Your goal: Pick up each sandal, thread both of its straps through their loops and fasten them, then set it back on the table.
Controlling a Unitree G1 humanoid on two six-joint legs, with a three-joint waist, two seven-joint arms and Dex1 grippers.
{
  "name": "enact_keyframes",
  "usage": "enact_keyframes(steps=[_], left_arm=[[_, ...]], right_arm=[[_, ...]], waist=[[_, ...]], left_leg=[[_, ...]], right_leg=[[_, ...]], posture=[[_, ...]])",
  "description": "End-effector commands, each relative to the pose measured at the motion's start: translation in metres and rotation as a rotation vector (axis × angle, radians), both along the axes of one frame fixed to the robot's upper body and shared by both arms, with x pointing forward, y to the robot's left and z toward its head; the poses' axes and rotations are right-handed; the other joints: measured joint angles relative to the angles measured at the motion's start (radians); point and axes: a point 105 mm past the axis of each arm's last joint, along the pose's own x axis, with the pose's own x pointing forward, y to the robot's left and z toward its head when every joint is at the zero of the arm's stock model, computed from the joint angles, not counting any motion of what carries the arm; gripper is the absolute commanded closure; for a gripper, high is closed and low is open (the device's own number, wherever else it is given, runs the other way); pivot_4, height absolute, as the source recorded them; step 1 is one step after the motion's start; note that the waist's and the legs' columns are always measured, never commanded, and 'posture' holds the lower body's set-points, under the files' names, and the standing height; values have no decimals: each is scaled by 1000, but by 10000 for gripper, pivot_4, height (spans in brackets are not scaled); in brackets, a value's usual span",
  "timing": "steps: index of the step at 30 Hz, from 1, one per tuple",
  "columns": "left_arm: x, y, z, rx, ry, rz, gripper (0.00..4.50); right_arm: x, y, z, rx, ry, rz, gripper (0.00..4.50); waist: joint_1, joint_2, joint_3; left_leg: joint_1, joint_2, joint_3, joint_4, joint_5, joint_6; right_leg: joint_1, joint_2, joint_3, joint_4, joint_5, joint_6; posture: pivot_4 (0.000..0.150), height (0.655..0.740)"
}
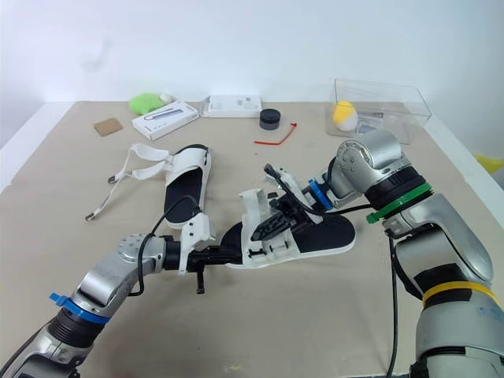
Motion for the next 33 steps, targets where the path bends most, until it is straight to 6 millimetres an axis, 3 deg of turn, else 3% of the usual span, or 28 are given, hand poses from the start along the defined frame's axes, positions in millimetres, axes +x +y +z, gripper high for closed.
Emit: enact_keyframes(steps=[1,10,33], left_arm=[[-5,0,-19,46,66,3,45000],[-6,0,-19,46,66,4,45000],[-7,1,-20,46,70,7,45000]], right_arm=[[1,-7,-10,-60,-4,-18,44705],[7,-8,-11,-85,-48,-32,44705],[-9,-5,-7,-76,-139,129,44705]], waist=[[0,0,0],[0,0,0],[0,0,0]], left_leg=[[0,0,0,0,0,0],[0,-1,0,0,0,0],[0,-4,-1,0,0,0]], right_leg=[[0,0,0,0,0,0],[0,-1,0,0,0,0],[0,-4,-1,1,-2,2]], posture=[[1500,7400],[1500,7400],[1500,7400]])
